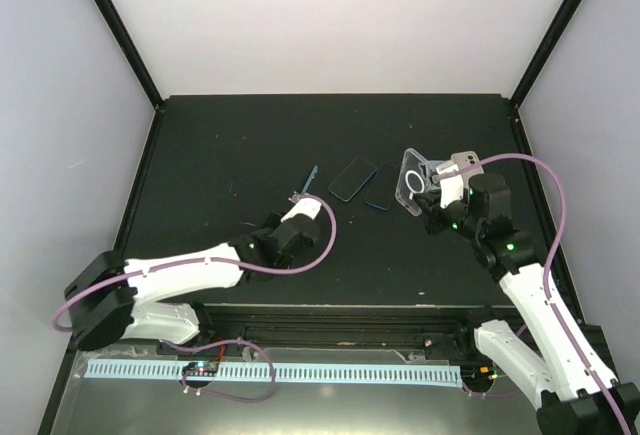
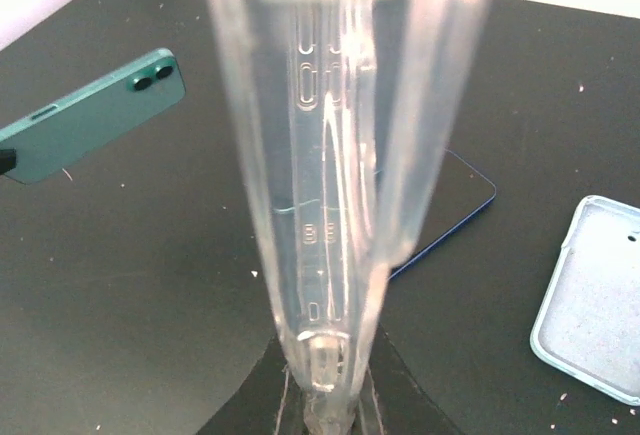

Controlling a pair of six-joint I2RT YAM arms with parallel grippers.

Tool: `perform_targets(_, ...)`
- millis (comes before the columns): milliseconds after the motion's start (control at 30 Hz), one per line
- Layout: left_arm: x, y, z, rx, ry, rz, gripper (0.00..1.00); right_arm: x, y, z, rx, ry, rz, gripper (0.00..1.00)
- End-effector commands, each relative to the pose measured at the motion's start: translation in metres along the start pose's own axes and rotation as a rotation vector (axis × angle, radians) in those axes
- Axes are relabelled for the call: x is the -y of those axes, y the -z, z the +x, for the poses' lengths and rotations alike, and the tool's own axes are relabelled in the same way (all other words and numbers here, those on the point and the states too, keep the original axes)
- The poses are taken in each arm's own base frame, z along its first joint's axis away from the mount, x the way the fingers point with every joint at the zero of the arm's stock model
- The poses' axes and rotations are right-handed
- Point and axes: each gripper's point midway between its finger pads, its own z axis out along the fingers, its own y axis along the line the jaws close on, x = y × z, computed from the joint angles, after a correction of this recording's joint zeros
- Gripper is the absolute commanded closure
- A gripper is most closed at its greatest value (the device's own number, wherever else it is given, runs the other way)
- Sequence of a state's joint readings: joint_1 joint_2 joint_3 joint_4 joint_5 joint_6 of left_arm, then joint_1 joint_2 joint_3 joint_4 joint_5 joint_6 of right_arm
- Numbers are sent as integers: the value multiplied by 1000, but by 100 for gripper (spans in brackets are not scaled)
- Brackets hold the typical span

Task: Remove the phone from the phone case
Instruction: Place the phone at the center of the board.

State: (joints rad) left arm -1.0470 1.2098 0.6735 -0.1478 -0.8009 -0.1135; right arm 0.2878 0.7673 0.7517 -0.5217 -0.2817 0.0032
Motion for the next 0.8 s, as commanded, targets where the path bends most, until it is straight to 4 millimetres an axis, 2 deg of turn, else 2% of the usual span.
perform_targets(0, 0, -24, -2, -61, -22, -26, 99, 0, -7, -7, 11, 54, -47, 99)
perform_targets(200, -3, -65, 6, -119, -138, -83, 98, 4, -13, -8, -21, 73, -35, 99)
perform_targets(367, 5, -98, 11, -171, -230, -106, 98, 9, -13, -6, -13, 63, -4, 99)
perform_targets(533, 8, -126, 2, -208, -322, -161, 98, 13, -13, -4, -17, 62, 20, 99)
perform_targets(767, 12, -161, 2, -261, -437, -181, 97, 14, -3, -10, 22, 74, 44, 99)
